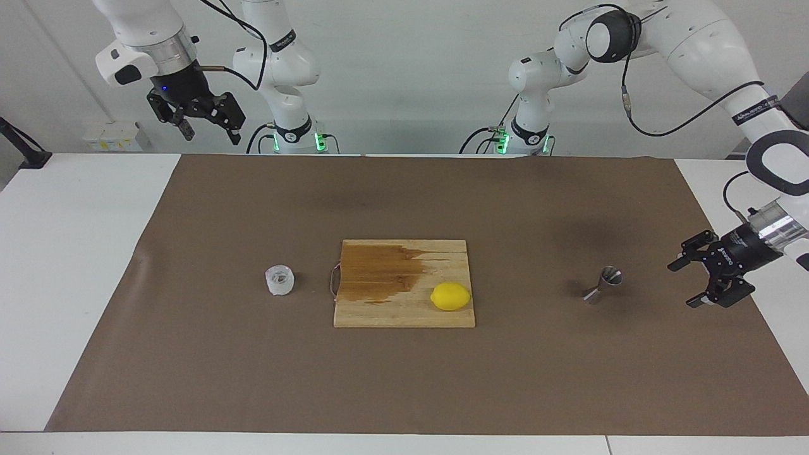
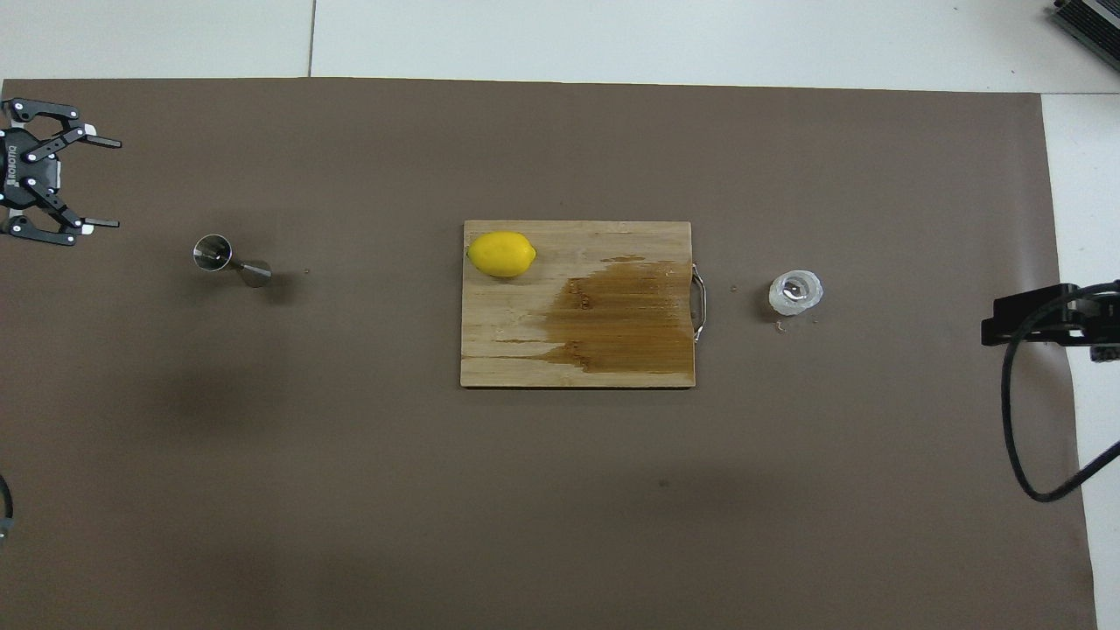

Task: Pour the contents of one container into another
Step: 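Open the left gripper and move it toward the metal cup, then close the left gripper around the small metal cup, then carry the metal cup with the left gripper over the cutting board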

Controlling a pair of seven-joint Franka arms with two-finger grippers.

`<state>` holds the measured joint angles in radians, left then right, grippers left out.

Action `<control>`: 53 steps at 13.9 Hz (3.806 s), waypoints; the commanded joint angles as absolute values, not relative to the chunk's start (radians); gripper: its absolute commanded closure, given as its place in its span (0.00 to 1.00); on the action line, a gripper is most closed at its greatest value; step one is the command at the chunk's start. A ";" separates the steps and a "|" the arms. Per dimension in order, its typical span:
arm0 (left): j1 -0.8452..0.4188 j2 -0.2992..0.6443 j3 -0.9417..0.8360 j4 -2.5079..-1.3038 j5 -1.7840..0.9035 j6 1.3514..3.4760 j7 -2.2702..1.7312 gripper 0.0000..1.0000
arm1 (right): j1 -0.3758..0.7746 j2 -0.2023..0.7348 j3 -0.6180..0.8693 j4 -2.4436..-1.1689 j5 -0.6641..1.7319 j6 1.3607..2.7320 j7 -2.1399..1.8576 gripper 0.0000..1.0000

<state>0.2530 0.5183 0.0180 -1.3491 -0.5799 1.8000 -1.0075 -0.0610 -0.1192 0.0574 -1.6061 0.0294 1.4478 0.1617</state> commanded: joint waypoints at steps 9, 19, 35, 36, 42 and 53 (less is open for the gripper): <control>0.245 0.423 0.017 -1.758 -0.713 2.043 -1.152 0.00 | -0.072 -0.129 0.058 -1.609 0.055 1.436 0.143 0.00; 0.229 0.364 0.015 -1.924 -0.833 2.129 -1.157 0.00 | -0.072 -0.127 0.058 -1.609 0.055 1.436 0.143 0.00; 0.160 0.333 0.009 -1.990 -0.983 2.220 -1.143 0.27 | -0.072 -0.127 0.058 -1.609 0.055 1.436 0.143 0.00; 0.160 0.331 0.009 -1.988 -0.983 2.221 -1.140 0.54 | -0.072 -0.127 0.058 -1.609 0.055 1.436 0.143 0.00; 0.178 0.295 0.012 -1.988 -1.069 2.218 -1.150 1.00 | -0.072 -0.127 0.058 -1.609 0.055 1.436 0.143 0.00; -0.105 0.218 0.006 -1.990 -1.268 2.486 -1.302 1.00 | -0.072 -0.127 0.058 -1.609 0.055 1.436 0.143 0.00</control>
